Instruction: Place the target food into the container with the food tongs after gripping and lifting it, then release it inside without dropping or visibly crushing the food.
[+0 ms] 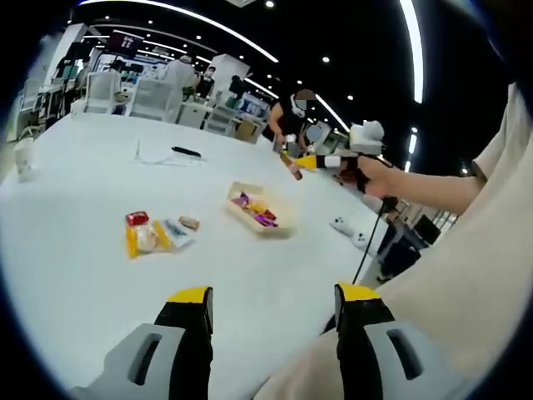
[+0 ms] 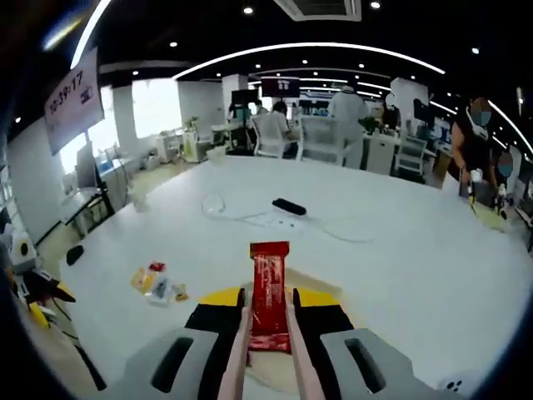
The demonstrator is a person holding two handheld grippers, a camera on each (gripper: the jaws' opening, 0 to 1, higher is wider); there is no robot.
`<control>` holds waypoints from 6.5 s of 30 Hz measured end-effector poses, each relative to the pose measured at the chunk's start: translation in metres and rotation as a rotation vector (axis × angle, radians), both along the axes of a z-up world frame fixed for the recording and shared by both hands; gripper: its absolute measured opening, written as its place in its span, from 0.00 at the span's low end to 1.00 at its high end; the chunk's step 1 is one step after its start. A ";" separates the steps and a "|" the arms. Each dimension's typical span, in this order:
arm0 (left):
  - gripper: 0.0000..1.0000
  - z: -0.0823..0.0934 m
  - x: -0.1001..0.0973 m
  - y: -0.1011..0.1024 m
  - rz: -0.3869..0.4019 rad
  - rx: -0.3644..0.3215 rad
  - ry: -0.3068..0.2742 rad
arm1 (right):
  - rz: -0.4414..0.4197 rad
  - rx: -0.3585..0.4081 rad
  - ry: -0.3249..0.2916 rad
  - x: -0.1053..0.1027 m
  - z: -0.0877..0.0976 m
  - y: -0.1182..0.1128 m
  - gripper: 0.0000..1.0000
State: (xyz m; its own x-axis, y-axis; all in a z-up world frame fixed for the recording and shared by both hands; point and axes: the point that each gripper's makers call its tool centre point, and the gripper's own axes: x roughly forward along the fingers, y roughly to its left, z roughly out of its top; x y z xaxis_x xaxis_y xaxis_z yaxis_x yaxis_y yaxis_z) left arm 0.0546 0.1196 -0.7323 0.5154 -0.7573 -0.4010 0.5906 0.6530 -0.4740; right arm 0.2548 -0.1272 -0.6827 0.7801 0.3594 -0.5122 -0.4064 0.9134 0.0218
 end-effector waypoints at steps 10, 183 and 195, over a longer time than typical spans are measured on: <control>0.58 0.000 -0.001 -0.002 0.004 -0.006 0.000 | 0.001 0.008 0.003 0.001 0.000 0.001 0.22; 0.57 -0.026 0.028 0.020 0.090 -0.043 0.082 | 0.784 -0.435 0.186 0.006 -0.103 0.177 0.28; 0.57 -0.029 0.030 0.020 0.099 -0.045 0.100 | 0.826 -0.471 0.190 0.009 -0.114 0.186 0.28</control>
State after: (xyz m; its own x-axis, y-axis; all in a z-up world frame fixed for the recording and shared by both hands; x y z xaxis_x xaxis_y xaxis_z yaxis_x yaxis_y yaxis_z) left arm 0.0842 0.1401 -0.7616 0.5480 -0.7227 -0.4211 0.4727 0.6829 -0.5569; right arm 0.2634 0.0586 -0.7966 0.2628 0.4829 -0.8353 -0.9514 0.2736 -0.1411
